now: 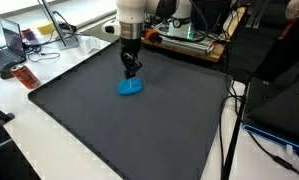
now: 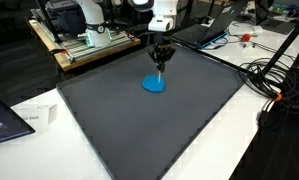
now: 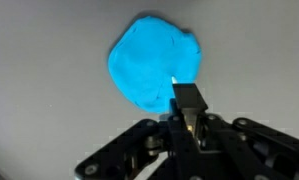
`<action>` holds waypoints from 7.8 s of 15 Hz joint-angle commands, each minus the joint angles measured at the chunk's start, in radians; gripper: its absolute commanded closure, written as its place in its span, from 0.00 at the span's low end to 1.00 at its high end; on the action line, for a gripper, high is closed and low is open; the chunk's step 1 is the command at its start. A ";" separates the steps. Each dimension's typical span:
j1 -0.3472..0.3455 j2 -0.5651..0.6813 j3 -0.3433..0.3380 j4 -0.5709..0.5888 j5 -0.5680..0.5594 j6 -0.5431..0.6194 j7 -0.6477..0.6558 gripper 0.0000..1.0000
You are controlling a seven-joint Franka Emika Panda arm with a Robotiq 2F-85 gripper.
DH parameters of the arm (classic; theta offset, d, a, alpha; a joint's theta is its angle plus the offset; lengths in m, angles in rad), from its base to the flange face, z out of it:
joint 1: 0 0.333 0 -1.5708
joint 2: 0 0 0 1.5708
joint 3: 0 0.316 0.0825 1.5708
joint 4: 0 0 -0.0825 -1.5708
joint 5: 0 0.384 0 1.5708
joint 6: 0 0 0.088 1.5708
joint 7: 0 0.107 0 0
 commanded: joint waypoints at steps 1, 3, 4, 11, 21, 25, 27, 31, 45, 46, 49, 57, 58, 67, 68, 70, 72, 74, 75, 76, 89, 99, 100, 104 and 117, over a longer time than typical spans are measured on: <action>0.034 0.042 -0.030 0.016 -0.031 0.020 0.038 0.97; 0.036 0.058 -0.030 0.025 -0.017 0.014 0.024 0.97; 0.037 0.063 -0.030 0.029 -0.014 0.013 0.020 0.97; 0.029 0.014 -0.018 0.030 0.007 -0.063 -0.009 0.97; 0.010 -0.112 0.004 0.047 -0.009 -0.184 -0.010 0.97; 0.017 -0.121 0.021 0.077 -0.035 -0.196 0.017 0.97; 0.023 -0.112 0.033 0.100 -0.042 -0.215 0.031 0.97; 0.041 -0.086 0.054 0.162 -0.097 -0.273 0.082 0.97; 0.189 0.177 0.074 0.476 -0.376 -0.557 0.270 0.97; 0.199 0.204 0.077 0.503 -0.377 -0.581 0.265 0.97; 0.229 0.281 0.072 0.582 -0.396 -0.650 0.260 0.97; 0.286 0.445 0.052 0.744 -0.502 -0.785 0.259 0.97; 0.292 0.462 0.050 0.759 -0.522 -0.796 0.260 0.97; 0.300 0.563 0.067 0.835 -0.585 -0.894 0.246 0.97; 0.299 0.566 0.068 0.840 -0.583 -0.904 0.244 0.97; 0.297 0.568 0.076 0.850 -0.572 -0.928 0.234 0.97; 0.297 0.569 0.082 0.859 -0.566 -0.953 0.231 0.97; 0.292 0.567 0.093 0.867 -0.554 -0.973 0.224 0.97; 0.291 0.567 0.096 0.873 -0.550 -0.982 0.223 0.97; 0.289 0.567 0.101 0.878 -0.545 -0.990 0.217 0.97; 0.162 0.531 0.119 0.971 -0.311 -0.984 0.007 0.97; -0.001 0.542 0.090 1.072 0.043 -0.962 -0.166 0.97; -0.019 0.543 0.092 1.077 0.073 -0.961 -0.183 0.97; -0.082 0.543 0.091 1.089 0.178 -0.959 -0.235 0.97; -0.333 0.508 0.109 1.010 0.513 -0.927 -0.488 0.97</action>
